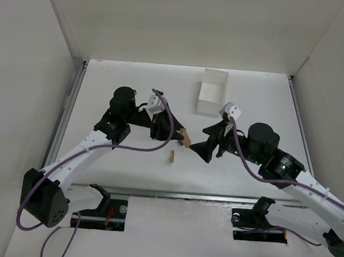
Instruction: Build the wood block tower
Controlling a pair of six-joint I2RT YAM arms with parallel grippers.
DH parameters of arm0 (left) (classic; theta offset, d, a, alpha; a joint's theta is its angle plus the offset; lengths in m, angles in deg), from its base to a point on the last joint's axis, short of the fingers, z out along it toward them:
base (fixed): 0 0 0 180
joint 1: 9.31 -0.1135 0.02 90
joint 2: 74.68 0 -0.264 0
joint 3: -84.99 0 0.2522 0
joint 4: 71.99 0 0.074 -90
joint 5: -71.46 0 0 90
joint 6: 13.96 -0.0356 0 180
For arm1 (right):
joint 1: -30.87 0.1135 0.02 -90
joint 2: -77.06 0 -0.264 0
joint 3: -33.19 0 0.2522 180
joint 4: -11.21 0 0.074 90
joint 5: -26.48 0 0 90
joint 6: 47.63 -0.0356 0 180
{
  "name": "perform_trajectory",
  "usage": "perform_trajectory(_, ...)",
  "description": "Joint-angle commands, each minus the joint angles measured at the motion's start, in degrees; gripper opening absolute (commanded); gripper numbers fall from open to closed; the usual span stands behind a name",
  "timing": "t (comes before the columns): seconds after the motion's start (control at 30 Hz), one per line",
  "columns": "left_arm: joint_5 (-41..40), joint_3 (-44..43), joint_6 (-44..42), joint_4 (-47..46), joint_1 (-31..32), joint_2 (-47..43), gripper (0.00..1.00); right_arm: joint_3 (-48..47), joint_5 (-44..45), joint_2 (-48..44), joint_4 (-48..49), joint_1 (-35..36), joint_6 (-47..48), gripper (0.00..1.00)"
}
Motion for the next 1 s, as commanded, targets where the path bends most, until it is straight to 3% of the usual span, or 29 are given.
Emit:
perform_trajectory(0.0,5.7,-3.3,8.7,-8.5,0.3,-0.2,0.0,-1.3,-12.2,2.8,4.4,0.0,5.9,0.84)
perform_trajectory(0.3,6.3,-3.8,12.1,-10.7,0.3,-1.7,0.0,-3.3,-13.0,6.9,8.4,0.5,6.9,0.7)
perform_trajectory(0.43,6.3,-3.2,12.1,-10.7,0.3,-1.7,0.0,-3.3,-11.6,6.9,10.2,0.5,5.7,0.4)
perform_trajectory(0.53,6.3,-2.6,12.6,-11.3,0.3,-1.7,0.0,-3.3,-11.6,6.9,11.0,0.5,5.1,0.33)
perform_trajectory(0.63,5.6,-1.9,14.5,-13.7,0.3,-2.3,0.0,-3.3,-12.2,7.6,11.5,0.5,4.5,0.15)
perform_trajectory(0.67,4.9,-1.4,15.1,-14.5,0.3,-2.3,0.0,-3.3,-12.3,7.6,11.5,0.5,4.5,0.03)
perform_trajectory(0.7,4.9,-1.4,15.7,-15.4,0.3,-2.8,0.03,-3.3,-12.8,8.2,12.0,0.5,4.0,0.0)
perform_trajectory(0.73,4.9,0.1,16.8,-16.5,0.3,-2.8,0.19,-2.8,-12.8,8.2,13.1,0.5,4.0,0.0)
perform_trajectory(0.83,4.9,0.8,17.5,-19.2,0.3,-3.3,0.33,-1.5,-13.4,8.2,17.0,0.5,3.4,0.0)
perform_trajectory(0.87,4.9,0.8,17.5,-19.2,0.3,-3.3,0.44,-1.5,-13.4,8.2,17.9,0.5,2.9,0.0)
perform_trajectory(0.97,4.9,1.4,18.2,-19.2,0.3,-3.9,0.5,-0.8,-13.4,7.1,20.7,0.5,2.9,0.0)
